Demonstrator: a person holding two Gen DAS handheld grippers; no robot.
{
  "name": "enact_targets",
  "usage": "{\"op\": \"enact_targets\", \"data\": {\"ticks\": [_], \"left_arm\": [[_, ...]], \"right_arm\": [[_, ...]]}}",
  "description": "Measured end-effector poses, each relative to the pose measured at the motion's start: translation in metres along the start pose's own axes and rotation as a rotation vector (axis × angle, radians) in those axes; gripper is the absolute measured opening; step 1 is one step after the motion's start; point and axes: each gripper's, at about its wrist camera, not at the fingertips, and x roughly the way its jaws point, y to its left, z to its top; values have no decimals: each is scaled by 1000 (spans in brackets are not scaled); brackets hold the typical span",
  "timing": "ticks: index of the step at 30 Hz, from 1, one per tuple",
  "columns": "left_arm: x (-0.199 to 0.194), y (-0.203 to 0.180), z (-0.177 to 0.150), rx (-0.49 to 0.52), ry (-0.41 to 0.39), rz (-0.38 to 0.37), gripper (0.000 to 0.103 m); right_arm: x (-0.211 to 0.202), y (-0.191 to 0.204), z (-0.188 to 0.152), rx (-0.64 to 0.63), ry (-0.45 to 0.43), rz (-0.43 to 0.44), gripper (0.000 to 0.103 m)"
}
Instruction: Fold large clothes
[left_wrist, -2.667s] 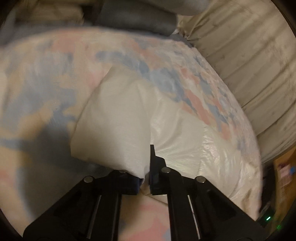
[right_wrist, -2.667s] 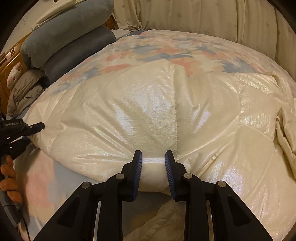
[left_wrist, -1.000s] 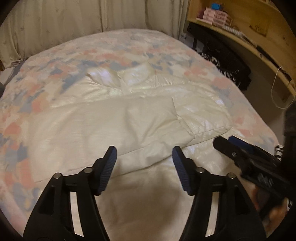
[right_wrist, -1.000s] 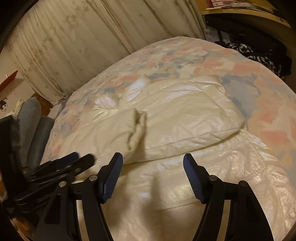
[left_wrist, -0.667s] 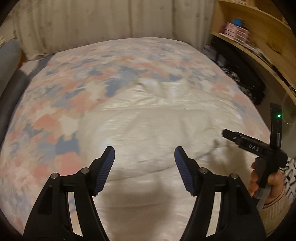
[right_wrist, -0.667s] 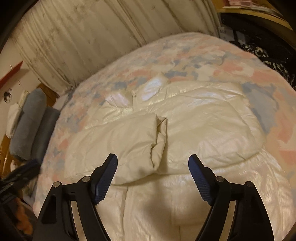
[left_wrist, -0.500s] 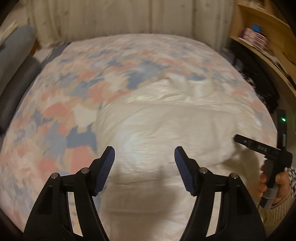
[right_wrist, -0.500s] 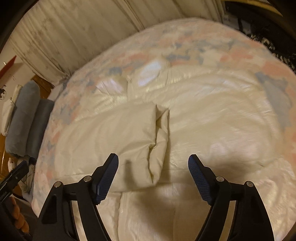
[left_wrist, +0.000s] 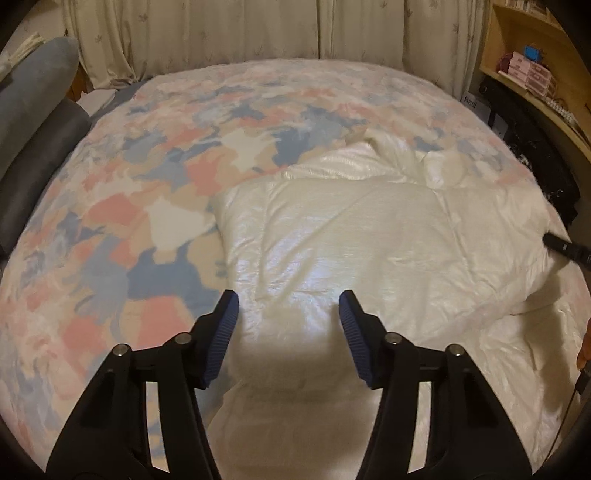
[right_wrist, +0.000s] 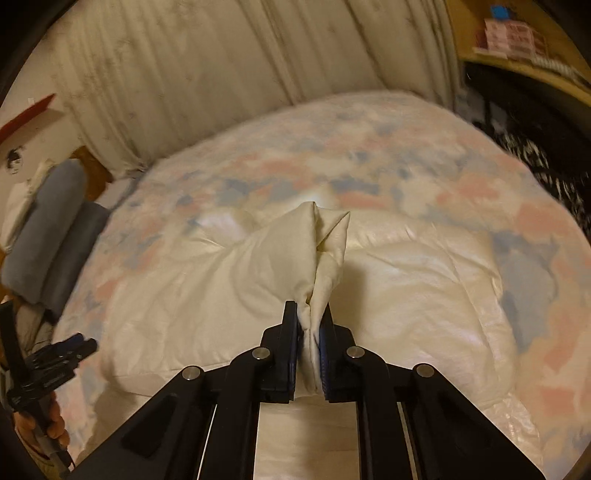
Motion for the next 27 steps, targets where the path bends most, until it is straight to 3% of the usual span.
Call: {"op": "enact_targets", "data": {"ticks": [1, 4, 9, 11, 13, 17, 21, 24, 27], "left_arm": [[15, -3, 3, 1, 20, 9, 39], [54, -4, -3, -20, 97, 21, 34], [53, -10, -6, -2, 87, 43, 34], [42, -9, -4, -6, 98, 26, 34], [28, -6, -1, -18, 94, 8, 35], [-11, -12, 8, -5, 45, -16, 36], [-33, -32, 24, 32, -11, -36, 37], [-28, -46, 36, 22, -42, -59, 46], [-4, -58, 45, 9, -78, -32, 46]], "right_arm": [[13, -3, -4, -8, 29, -28, 10], [52, -14, -22, -31, 99, -100, 10], [55, -18, -27, -22, 113, -127, 18], [44, -15, -26, -28, 109, -166, 39], [26, -7, -21, -40, 75, -181, 52], [-15, 23, -12, -108, 9, -129, 54], [-27, 65, -3, -156, -8, -34, 54], [-21, 97, 2, -183, -7, 13, 54], [-1, 129, 1, -203, 11, 57, 54]]}}
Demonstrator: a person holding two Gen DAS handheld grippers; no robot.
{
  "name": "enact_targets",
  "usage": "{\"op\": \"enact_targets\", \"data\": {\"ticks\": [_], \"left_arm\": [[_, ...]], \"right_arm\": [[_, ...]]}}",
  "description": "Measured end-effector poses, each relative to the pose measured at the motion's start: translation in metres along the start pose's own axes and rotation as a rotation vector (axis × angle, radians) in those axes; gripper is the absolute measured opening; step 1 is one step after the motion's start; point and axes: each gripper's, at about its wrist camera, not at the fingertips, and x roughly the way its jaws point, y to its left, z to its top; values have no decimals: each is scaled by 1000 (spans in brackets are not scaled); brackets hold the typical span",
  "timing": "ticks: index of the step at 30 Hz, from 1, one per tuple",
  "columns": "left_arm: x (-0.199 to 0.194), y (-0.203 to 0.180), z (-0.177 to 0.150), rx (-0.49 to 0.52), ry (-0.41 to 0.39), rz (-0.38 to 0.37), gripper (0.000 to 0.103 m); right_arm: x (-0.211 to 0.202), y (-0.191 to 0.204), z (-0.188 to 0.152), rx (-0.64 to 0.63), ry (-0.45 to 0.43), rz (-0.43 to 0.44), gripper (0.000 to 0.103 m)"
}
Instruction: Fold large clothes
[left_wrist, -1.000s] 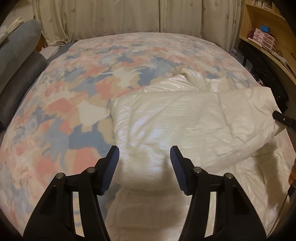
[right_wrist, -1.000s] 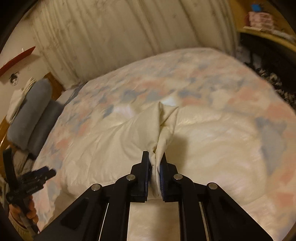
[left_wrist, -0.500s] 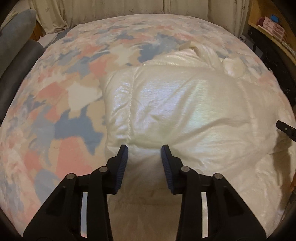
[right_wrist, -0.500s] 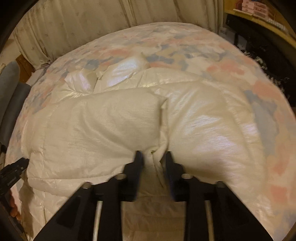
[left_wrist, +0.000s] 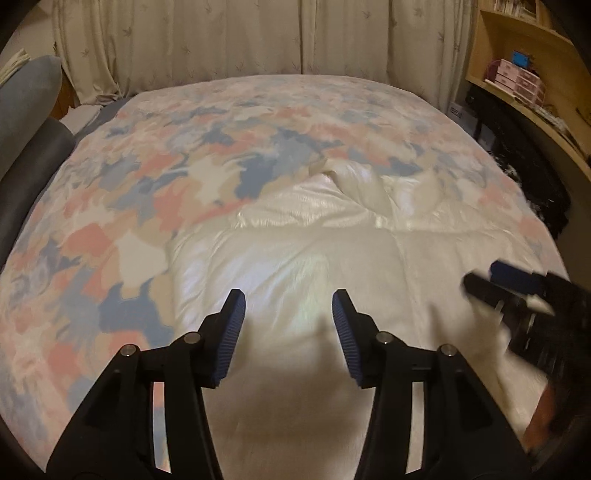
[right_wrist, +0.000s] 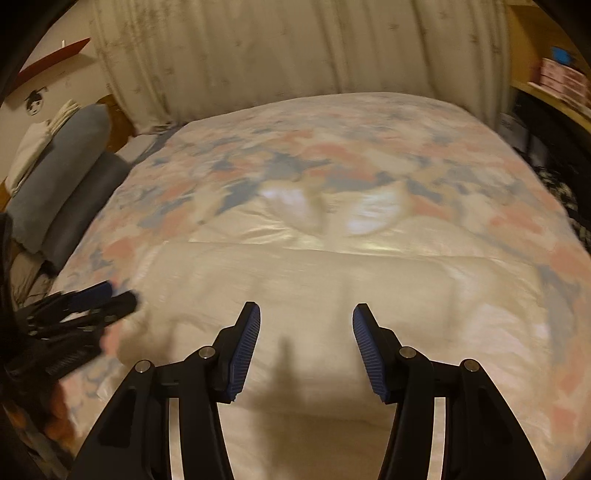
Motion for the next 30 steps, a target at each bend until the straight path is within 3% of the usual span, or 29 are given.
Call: {"op": "enact_targets", "data": {"ticks": [3, 6, 12, 13, 14, 16, 18, 22, 24, 26, 30], "left_arm": [[34, -2, 1, -35, 18, 22, 46], [66, 4, -1, -63, 17, 43, 46], [94, 15, -8, -16, -25, 87, 54], [95, 20, -8, -21, -26, 80, 54], [95, 25, -8, -28, -26, 75, 54], [95, 35, -7, -38, -23, 67, 54], [93, 44, -6, -56, -19, 73, 54], [81, 60, -5, -95, 2, 78, 54], [69, 65, -6, -107, 0, 80, 55], [56, 69, -7, -109, -6, 79, 55], [26, 72, -10, -115, -26, 70, 58]], "right_arm": [[35, 18, 3, -9, 23, 25, 54], [69, 18, 1, -16, 44, -12, 53], [98, -43, -3, 5, 2, -185, 50], [98, -56, -4, 20, -2, -190, 47], [98, -69, -4, 34, -3, -179, 36], [92, -92, -5, 68, 3, -154, 24], [86, -103, -4, 84, 5, -148, 24], [70, -119, -1, 126, 10, -146, 29], [59, -124, 0, 133, 3, -150, 37], [40, -123, -1, 125, -18, -161, 52], [3, -109, -5, 112, -49, -166, 55]]}}
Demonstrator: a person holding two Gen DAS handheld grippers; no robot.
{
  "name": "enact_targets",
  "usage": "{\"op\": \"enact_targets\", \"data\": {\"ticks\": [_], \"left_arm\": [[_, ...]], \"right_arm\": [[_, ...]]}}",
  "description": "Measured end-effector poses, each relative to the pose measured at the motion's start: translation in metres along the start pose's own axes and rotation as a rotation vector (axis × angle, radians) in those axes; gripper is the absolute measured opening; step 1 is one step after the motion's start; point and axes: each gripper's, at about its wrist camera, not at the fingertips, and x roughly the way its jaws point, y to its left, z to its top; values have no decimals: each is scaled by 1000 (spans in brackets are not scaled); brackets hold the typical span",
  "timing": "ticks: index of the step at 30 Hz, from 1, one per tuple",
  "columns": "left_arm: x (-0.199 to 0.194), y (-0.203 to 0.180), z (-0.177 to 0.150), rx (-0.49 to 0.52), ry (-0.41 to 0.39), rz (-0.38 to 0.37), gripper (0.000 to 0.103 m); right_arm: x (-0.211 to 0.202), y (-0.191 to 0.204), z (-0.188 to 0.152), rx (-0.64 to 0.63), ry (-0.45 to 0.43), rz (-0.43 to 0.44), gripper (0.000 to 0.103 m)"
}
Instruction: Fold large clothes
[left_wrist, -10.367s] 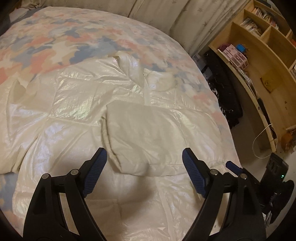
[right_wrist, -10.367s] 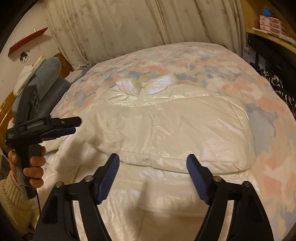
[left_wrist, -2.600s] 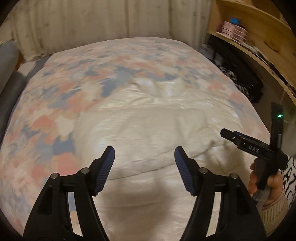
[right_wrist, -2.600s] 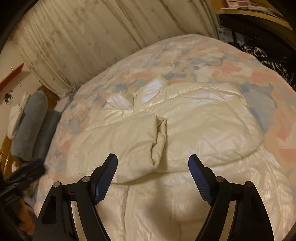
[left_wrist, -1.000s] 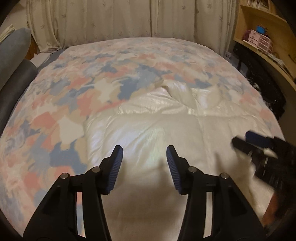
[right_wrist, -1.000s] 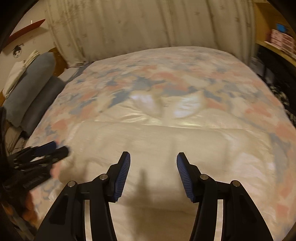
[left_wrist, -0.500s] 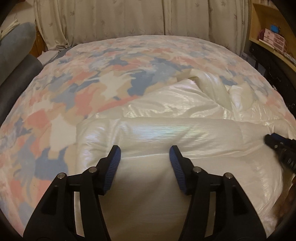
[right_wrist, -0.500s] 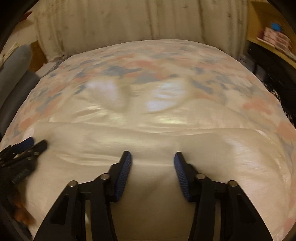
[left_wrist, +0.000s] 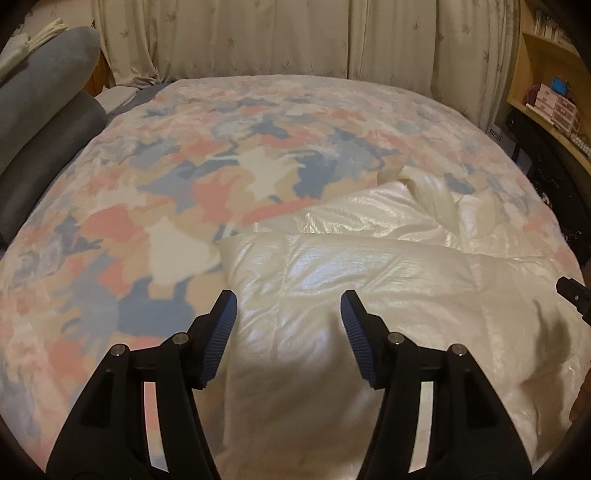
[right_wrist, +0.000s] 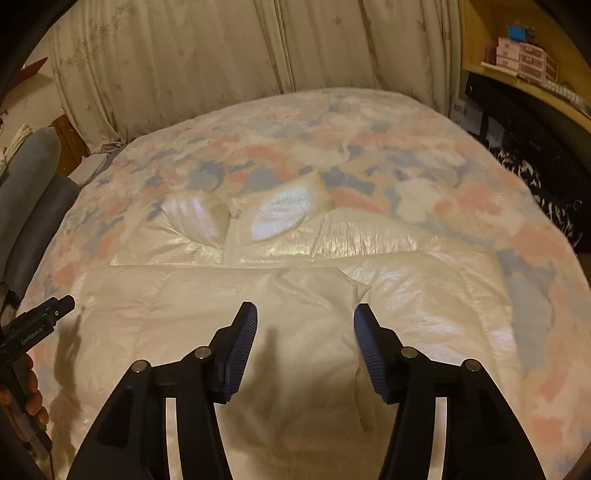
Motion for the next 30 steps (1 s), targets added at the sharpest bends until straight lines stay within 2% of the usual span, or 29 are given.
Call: {"op": "enact_targets", "data": {"ticks": [4, 15, 19, 24, 28, 30], "left_arm": [[-32, 2, -5, 8, -22, -6, 64], [-98, -10, -27, 62, -27, -20, 66], [-129, -10, -39, 82, -32, -41, 66], [-184, -2, -64, 115, -49, -67, 66], [-227, 6, -84, 131, -71, -78, 71], [-251, 14, -97, 132, -86, -90, 74]], "right_arm": [[-34, 5, -2, 0, -20, 3, 55], [-112, 12, -22, -19, -31, 32, 56], [-150, 10, -36, -10, -44, 66, 69], [-212, 10, -62, -19, -75, 100, 72], [-267, 4, -86, -34, -114, 113, 84], [-290, -1, -97, -44, -128, 113, 85]]}}
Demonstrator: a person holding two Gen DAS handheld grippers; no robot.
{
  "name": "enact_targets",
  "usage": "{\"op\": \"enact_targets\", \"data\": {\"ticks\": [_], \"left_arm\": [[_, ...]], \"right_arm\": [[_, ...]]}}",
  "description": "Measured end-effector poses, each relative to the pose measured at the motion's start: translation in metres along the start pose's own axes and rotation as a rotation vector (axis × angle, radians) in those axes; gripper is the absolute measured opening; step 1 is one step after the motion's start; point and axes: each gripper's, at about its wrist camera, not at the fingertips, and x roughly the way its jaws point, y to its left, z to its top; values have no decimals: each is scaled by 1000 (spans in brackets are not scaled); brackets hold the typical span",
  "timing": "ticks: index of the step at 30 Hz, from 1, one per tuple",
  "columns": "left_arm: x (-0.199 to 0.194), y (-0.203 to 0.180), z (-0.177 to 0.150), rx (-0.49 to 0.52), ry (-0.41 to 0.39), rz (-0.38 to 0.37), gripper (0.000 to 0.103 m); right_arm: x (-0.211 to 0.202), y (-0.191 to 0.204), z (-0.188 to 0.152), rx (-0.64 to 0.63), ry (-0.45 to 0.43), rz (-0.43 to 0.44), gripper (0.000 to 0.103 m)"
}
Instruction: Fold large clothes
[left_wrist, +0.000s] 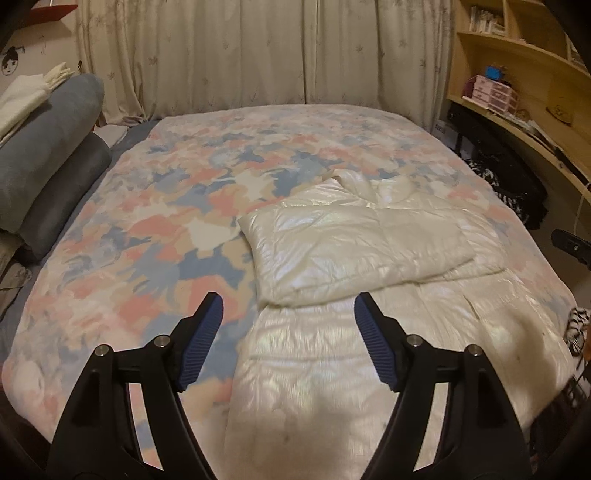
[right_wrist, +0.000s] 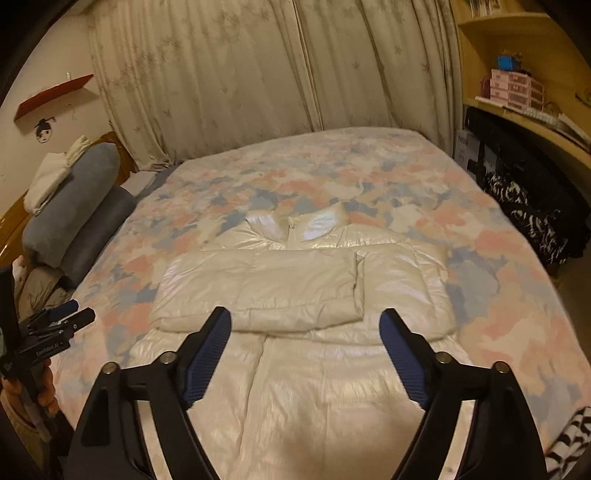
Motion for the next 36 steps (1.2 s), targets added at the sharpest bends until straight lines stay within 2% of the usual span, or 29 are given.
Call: {"op": "enact_targets", "data": {"ticks": [5, 9, 17, 21, 25, 31, 36], "left_arm": [[-44, 13, -26, -17, -13, -29, 78], [-65, 26, -55, -32, 11, -58, 79], [-64, 70, -119, -121, 101, -75, 79], [-51, 89, -140, -183, 140, -90, 79], [-39, 101, -157, -245, 176, -126, 79], [-18, 105, -177, -325, 230, -219, 79], [-5, 95, -186, -341, 265, -307, 79]], "right_arm": [[-62, -14, -33, 3, -10, 4, 89], [-100, -38, -66, 40, 9, -18, 92], [-137, -99, -132, 108, 67, -134, 92], [-146, -135, -161, 171, 88, -174, 92], [-137, -163, -184, 235, 123, -198, 92], [-113, -193, -223, 324, 184, -226, 93], [-100, -203, -246, 340, 196, -235, 92]]}}
